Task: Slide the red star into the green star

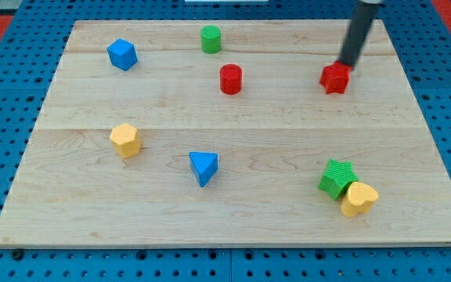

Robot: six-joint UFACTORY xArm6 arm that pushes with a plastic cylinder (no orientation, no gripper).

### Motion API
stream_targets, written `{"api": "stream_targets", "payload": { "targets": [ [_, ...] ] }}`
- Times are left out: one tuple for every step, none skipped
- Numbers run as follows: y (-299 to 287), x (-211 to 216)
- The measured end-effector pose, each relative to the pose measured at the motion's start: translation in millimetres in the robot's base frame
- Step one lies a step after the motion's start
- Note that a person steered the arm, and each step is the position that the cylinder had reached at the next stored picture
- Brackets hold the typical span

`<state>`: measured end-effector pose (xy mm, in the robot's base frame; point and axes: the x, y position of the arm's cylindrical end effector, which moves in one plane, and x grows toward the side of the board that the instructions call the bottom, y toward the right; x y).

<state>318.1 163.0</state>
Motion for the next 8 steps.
{"api": "stream_targets", "payload": {
  "targets": [
    [-32.1, 31.3],
    [-25.7, 66.2],
    [-13.8, 94.7],
    [-13.8, 63.6],
    [19.5, 92.9],
    [19.3, 154.4],
    [26.3, 131.4],
    [-17.2, 129.5]
  ]
}}
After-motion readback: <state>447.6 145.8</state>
